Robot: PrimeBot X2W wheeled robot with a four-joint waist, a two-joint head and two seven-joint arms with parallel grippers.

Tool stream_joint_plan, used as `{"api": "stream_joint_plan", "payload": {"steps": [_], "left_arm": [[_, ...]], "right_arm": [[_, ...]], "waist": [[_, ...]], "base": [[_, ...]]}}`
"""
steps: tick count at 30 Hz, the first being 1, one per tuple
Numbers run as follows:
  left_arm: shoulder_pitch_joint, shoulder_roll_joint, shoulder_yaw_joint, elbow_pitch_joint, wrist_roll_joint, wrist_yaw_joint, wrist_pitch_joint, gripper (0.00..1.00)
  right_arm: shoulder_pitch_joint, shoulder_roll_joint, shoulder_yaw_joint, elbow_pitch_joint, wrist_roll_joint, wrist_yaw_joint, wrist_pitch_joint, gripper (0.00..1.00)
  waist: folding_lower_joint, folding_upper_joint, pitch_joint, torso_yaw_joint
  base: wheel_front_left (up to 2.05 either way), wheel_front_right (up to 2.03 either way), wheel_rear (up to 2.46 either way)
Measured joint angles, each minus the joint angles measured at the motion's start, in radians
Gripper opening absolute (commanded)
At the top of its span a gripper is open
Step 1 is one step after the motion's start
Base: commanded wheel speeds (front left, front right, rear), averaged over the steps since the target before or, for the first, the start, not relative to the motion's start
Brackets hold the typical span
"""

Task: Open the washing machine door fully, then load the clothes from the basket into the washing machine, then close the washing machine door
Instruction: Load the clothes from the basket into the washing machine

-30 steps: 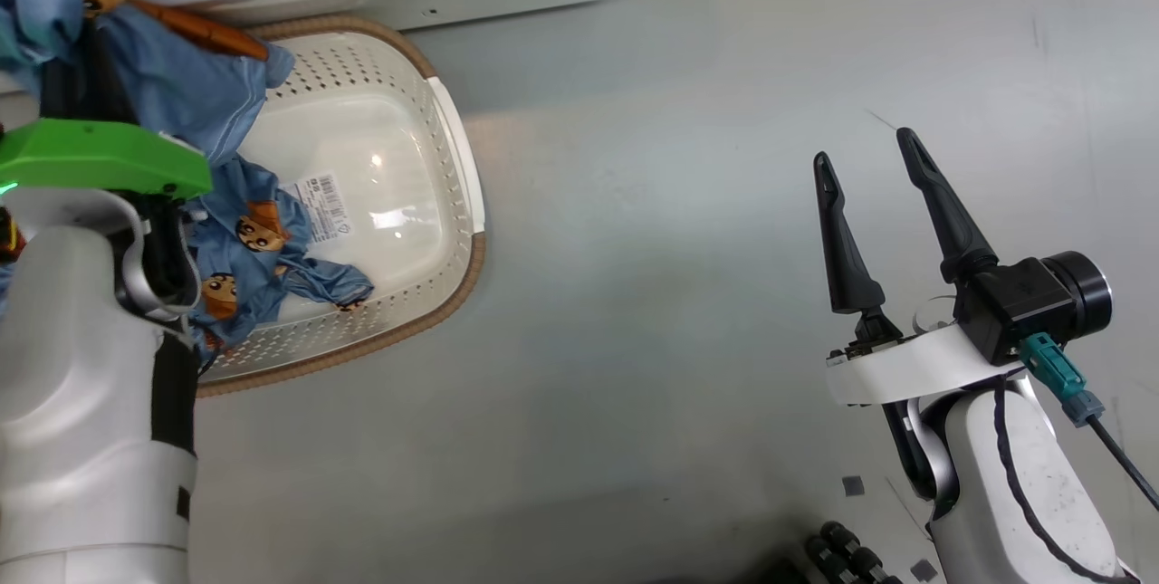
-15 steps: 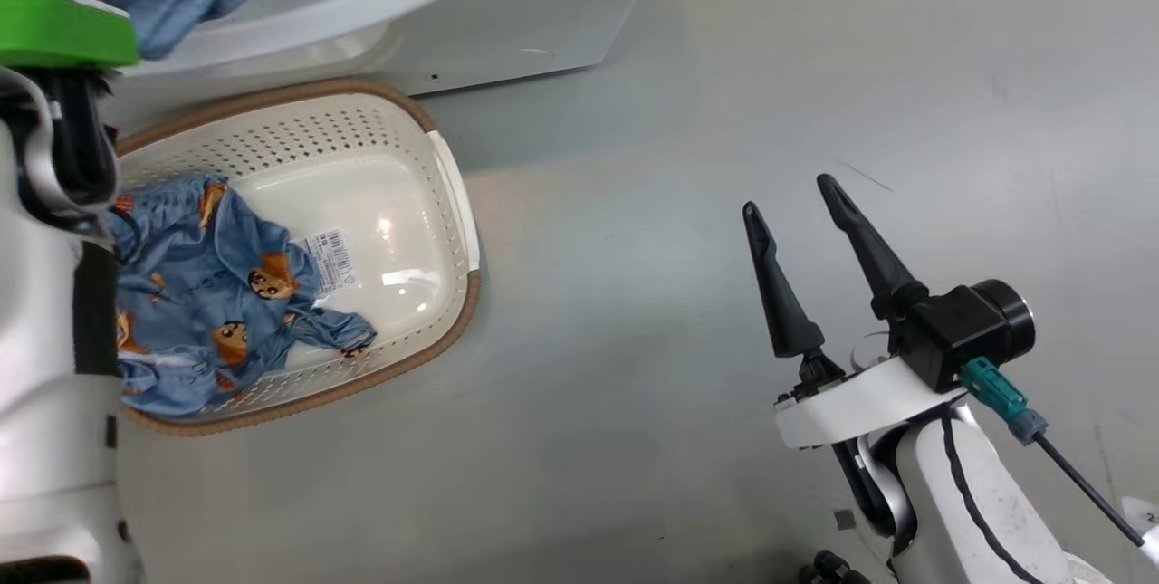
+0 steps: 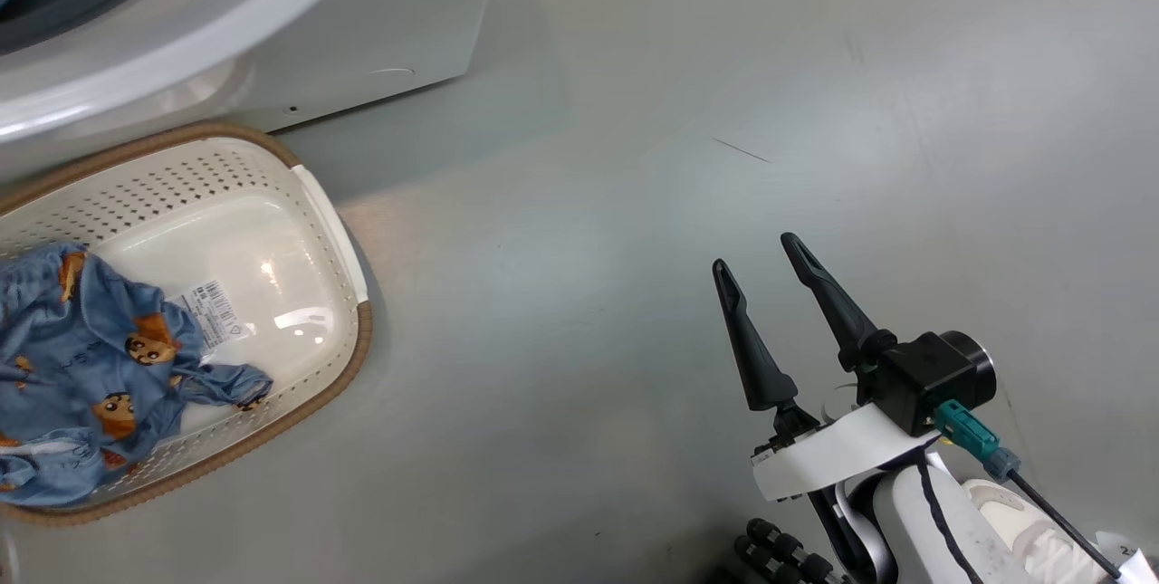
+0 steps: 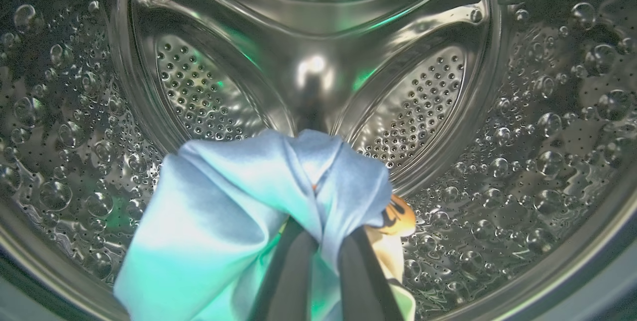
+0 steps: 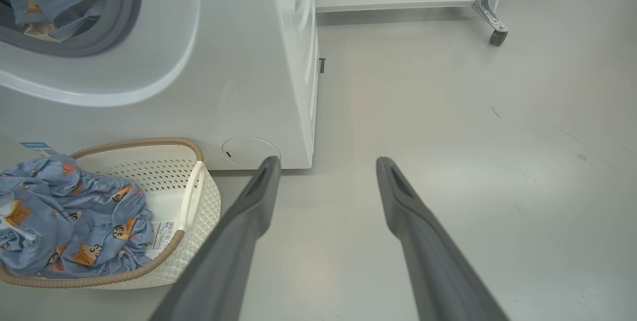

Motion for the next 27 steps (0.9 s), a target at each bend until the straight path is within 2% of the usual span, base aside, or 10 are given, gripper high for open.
{"api": "stream_joint_plan", "payload": {"steps": [10, 18, 25, 27], "left_arm": [[-0.173, 0.058, -0.011, 0.023, 0.01, -0.007, 0.054, 0.0], [-0.271, 0.114, 0.025, 0.039, 0.015, -0.004, 0.0, 0.0], [-0.253, 0.159, -0.031, 0.165, 0.092, -0.004, 0.042, 0.0], [-0.25, 0.167, -0.055, 0.195, 0.121, -0.004, 0.065, 0.4]], "right_arm": [[0.039, 0.005, 0.011, -0.021, 0.001, -0.009, 0.0, 1.0], [0.039, 0.007, 0.023, -0.041, 0.001, -0.016, 0.0, 1.0], [0.038, 0.008, 0.039, -0.047, 0.012, -0.017, 0.0, 1.0], [0.038, 0.008, 0.042, -0.046, 0.023, -0.017, 0.0, 1.0]], "waist": [[0.0, 0.0, 0.049, -0.079], [0.0, 0.0, 0.105, -0.102], [0.0, 0.0, 0.128, -0.11], [0.0, 0.0, 0.127, -0.111]], "base": [[0.0, 0.0, 0.0], [0.0, 0.0, 0.0], [0.0, 0.0, 0.0], [0.0, 0.0, 0.0]]}}
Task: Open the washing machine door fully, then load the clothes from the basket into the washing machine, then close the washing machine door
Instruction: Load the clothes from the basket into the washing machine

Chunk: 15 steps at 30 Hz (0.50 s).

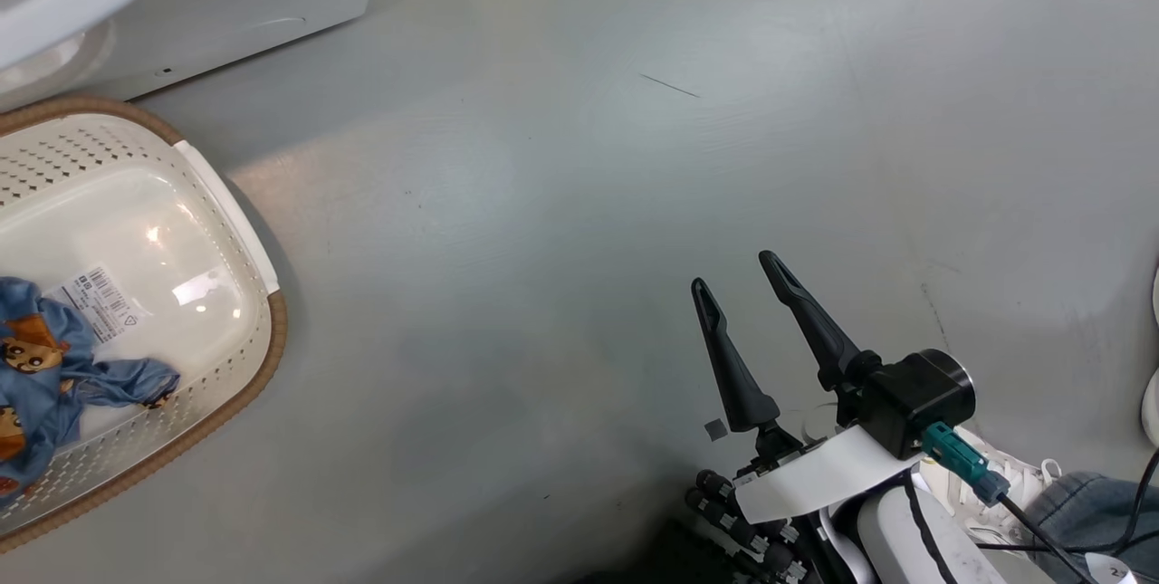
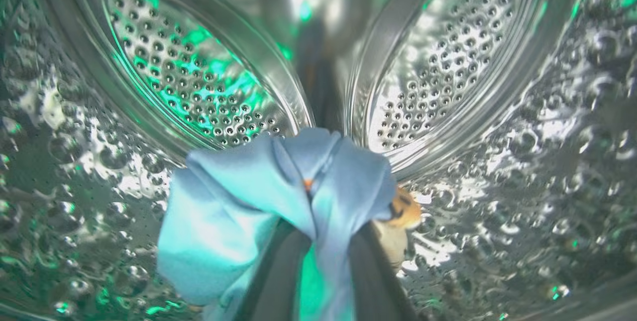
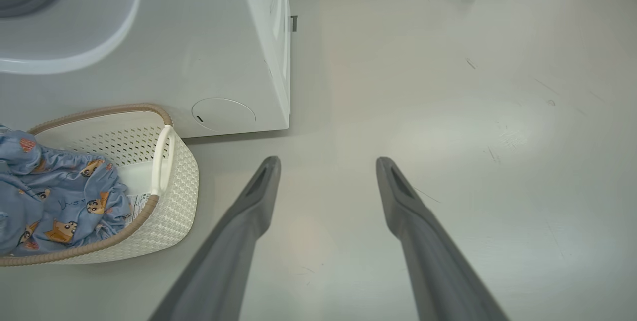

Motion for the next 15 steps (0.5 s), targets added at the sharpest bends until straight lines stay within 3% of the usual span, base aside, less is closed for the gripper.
{"api": "stream_joint_plan", "payload": {"steps": [2, 3, 8, 15], "left_arm": [[0.003, 0.012, -0.023, 0.009, 0.025, -0.001, 0.001, 0.96], [0.002, 0.014, -0.026, 0.015, 0.025, -0.001, 0.004, 1.0], [0.008, 0.002, -0.085, 0.107, 0.086, 0.025, 0.073, 1.0], [0.023, -0.082, -0.104, 0.146, 0.1, 0.072, 0.069, 1.0]], "right_arm": [[0.0, 0.0, 0.003, 0.003, 0.005, 0.0, 0.0, 1.0], [0.0, 0.001, 0.003, 0.006, 0.006, 0.0, 0.0, 1.0], [0.0, 0.001, -0.018, 0.014, 0.006, -0.01, 0.0, 1.0], [-0.009, 0.001, -0.058, 0.033, -0.003, -0.016, 0.0, 1.0]], "waist": [[0.0, 0.0, -0.004, -0.002], [0.0, 0.0, -0.007, -0.003], [-0.0001, 0.0, -0.032, 0.003], [0.0, 0.0, -0.076, 0.042]], "base": [[0.0, 0.0, 0.0], [0.0, 0.0, 0.0], [0.0, 0.0, 0.0], [0.0, 0.0, 0.0]]}}
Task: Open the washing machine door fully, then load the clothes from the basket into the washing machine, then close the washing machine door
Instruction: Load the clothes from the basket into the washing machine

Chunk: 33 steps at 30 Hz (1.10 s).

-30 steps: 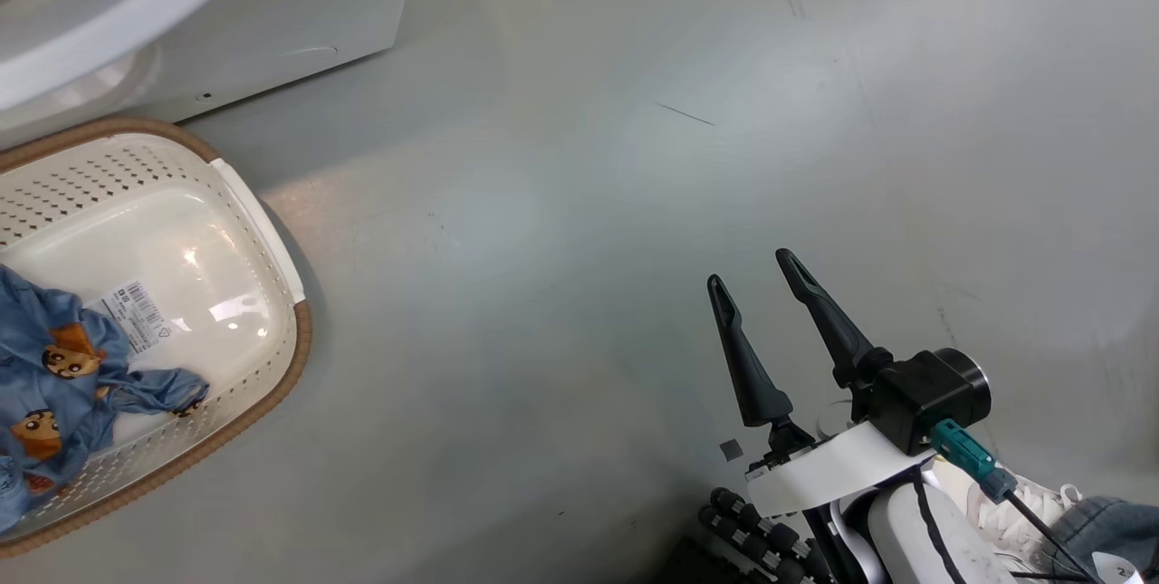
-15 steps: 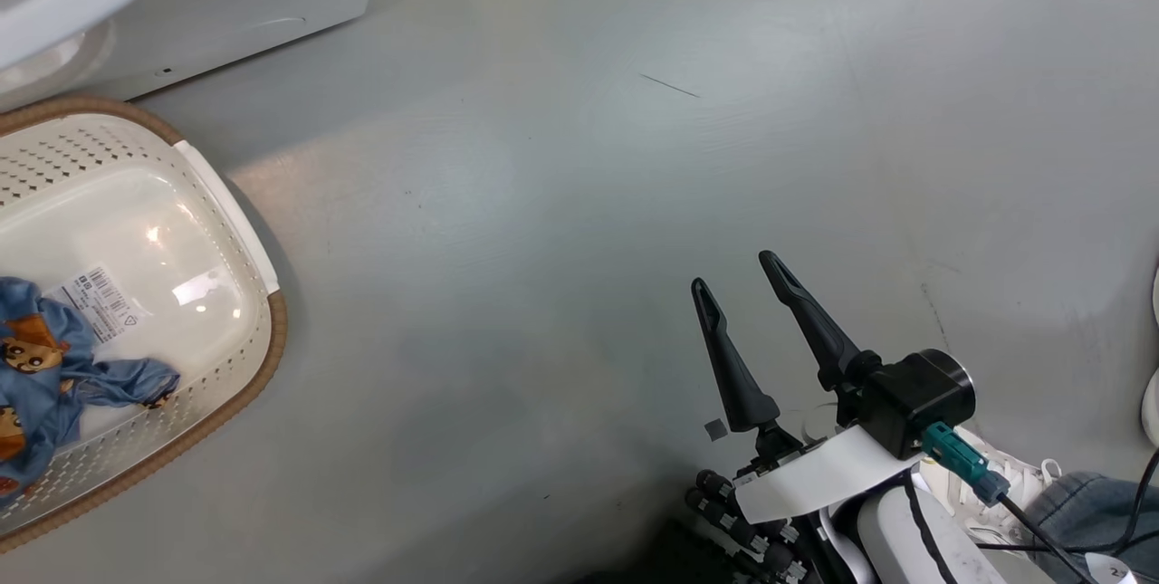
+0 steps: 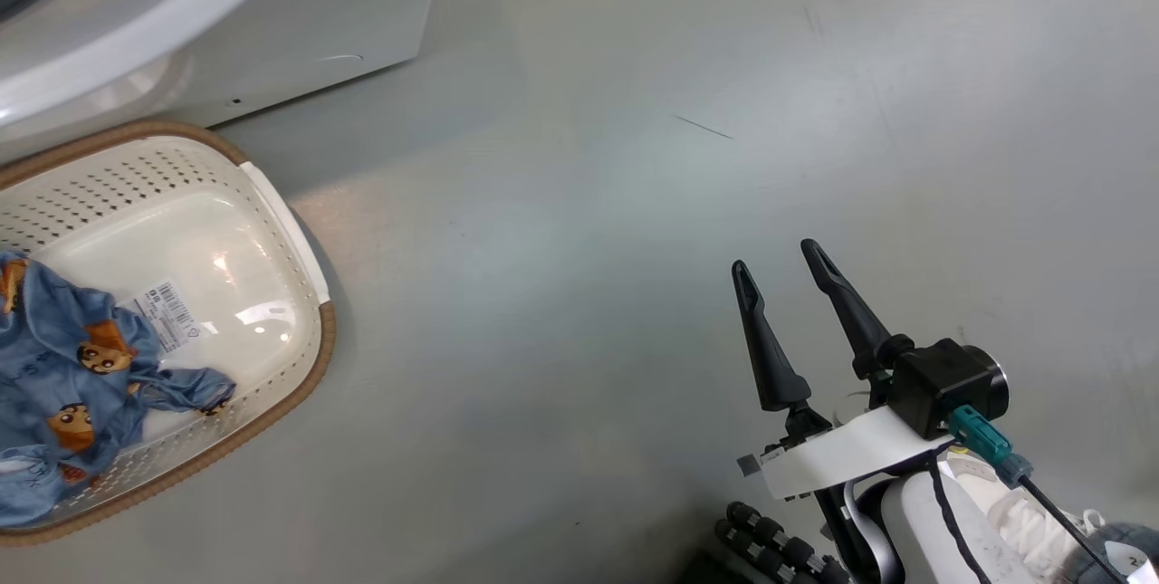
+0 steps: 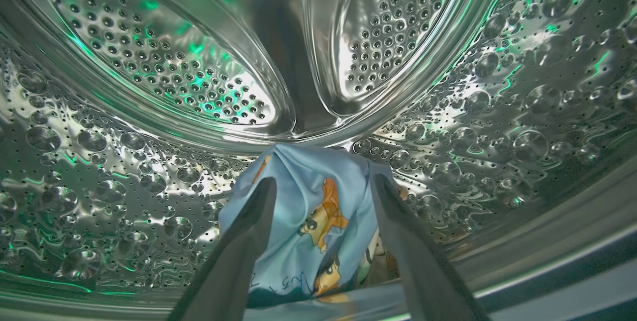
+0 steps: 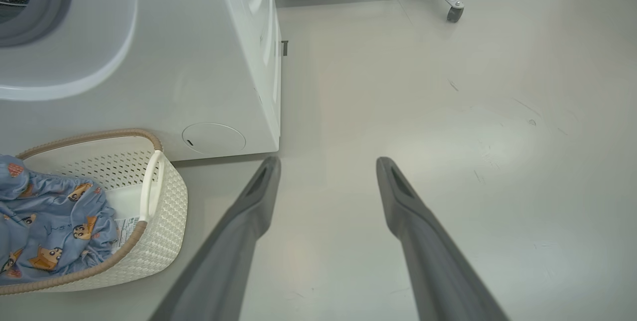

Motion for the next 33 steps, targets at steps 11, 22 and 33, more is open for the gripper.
{"api": "stream_joint_plan", "payload": {"steps": [11, 22, 33], "left_arm": [[0.106, -0.163, 0.04, 0.052, -0.093, 0.033, -0.084, 1.0], [0.28, -0.324, 0.015, 0.061, -0.133, -0.006, -0.187, 1.0], [0.612, -0.386, -0.039, 0.032, -0.165, -0.09, -0.251, 1.0]], "right_arm": [[-0.029, -0.002, -0.059, 0.037, -0.044, 0.01, 0.0, 1.0], [-0.034, -0.013, -0.139, 0.062, -0.069, 0.022, 0.0, 1.0], [0.018, -0.031, -0.174, 0.084, -0.096, 0.038, 0.0, 1.0]], "waist": [[0.0, 0.0, -0.105, 0.092], [0.0, 0.0, -0.227, 0.207], [-0.0001, 0.0, -0.374, 0.318]], "base": [[0.0, 0.0, 0.0], [0.0, 0.0, 0.0], [0.0, 0.0, 0.0]]}}
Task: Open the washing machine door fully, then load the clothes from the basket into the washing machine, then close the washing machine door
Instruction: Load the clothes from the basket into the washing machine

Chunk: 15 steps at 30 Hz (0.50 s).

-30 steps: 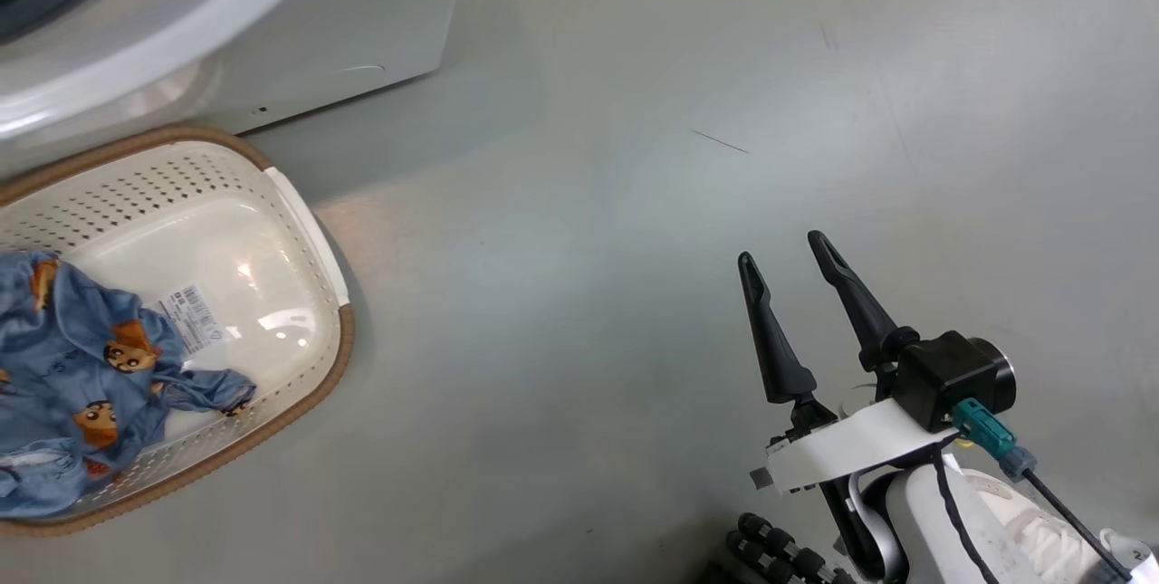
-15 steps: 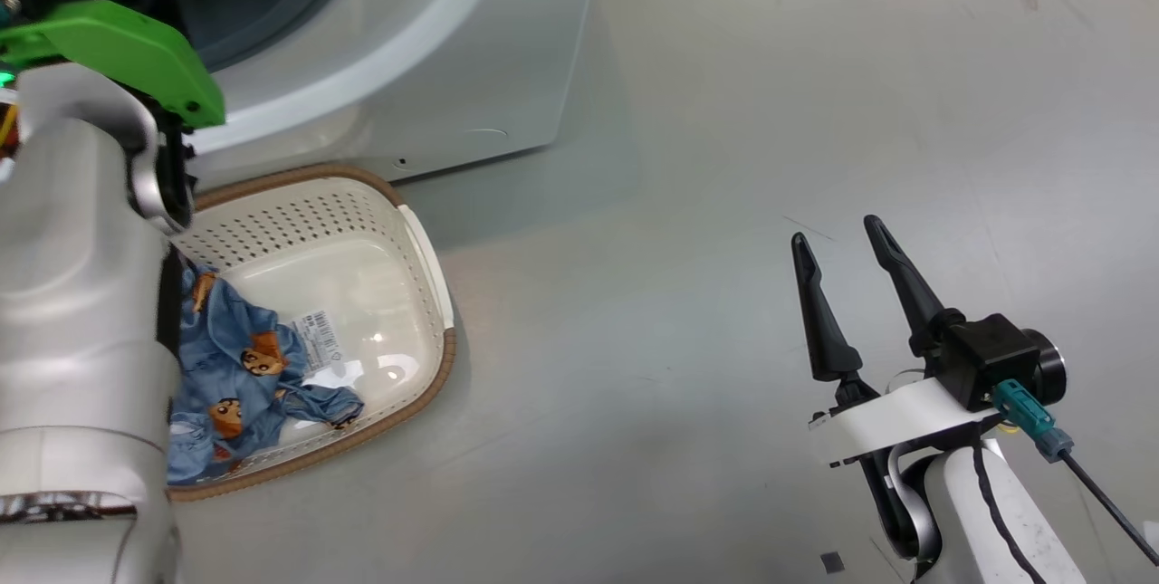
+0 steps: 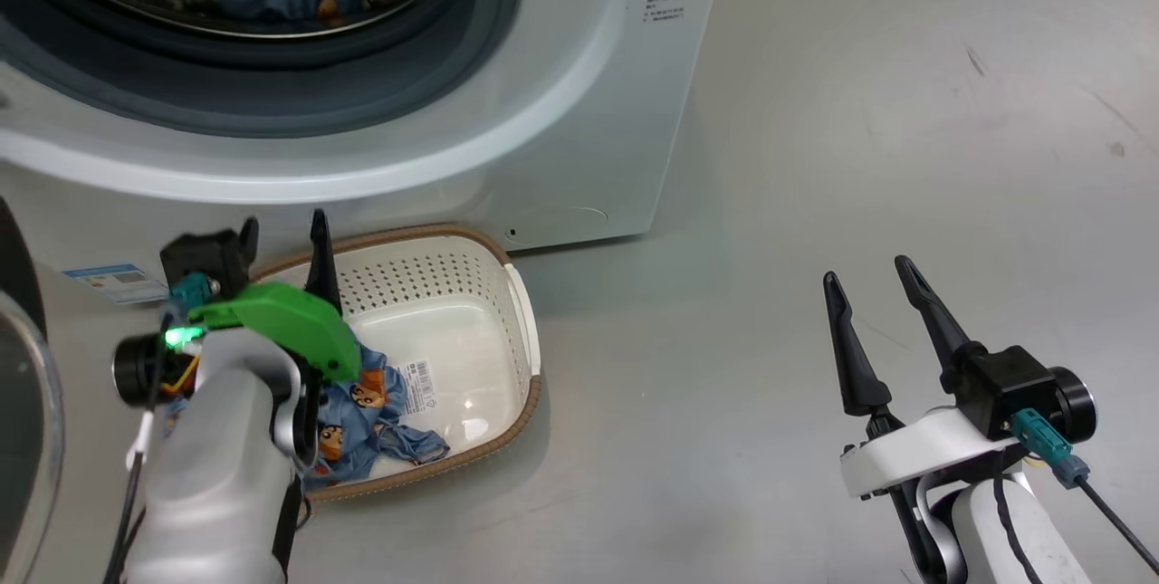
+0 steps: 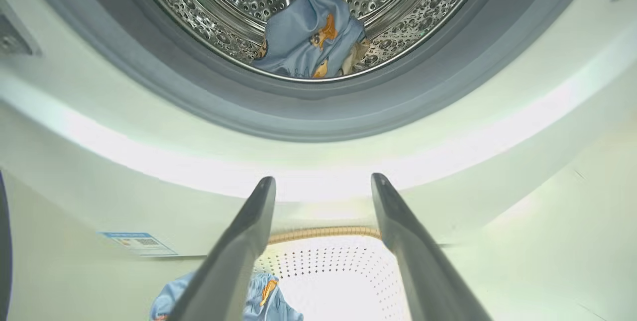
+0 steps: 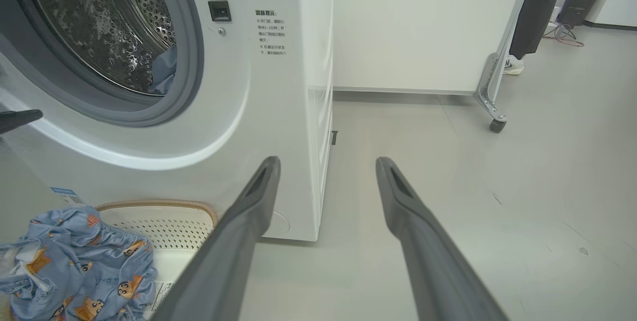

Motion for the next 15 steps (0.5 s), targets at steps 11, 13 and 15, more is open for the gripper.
{"api": "stream_joint_plan", "payload": {"steps": [11, 13, 15], "left_arm": [[0.253, 0.001, -0.013, -0.107, -0.02, -0.011, -0.004, 1.0], [0.296, 0.002, -0.002, -0.164, -0.02, -0.011, -0.004, 1.0], [0.331, 0.003, 0.008, -0.228, -0.019, -0.011, -0.004, 1.0]], "right_arm": [[0.09, -0.023, -0.03, 0.002, -0.012, 0.011, 0.0, 1.0], [0.099, -0.024, -0.03, 0.002, -0.012, 0.016, 0.0, 1.0], [0.11, -0.024, -0.032, 0.002, -0.013, 0.018, 0.0, 1.0]], "waist": [[0.0, 0.0, -0.126, 0.075], [0.0, 0.0, -0.146, 0.086], [0.0, 0.0, -0.166, 0.095]], "base": [[0.0, 0.0, 0.0], [0.0, 0.0, 0.0], [0.0, 0.0, 0.0]]}}
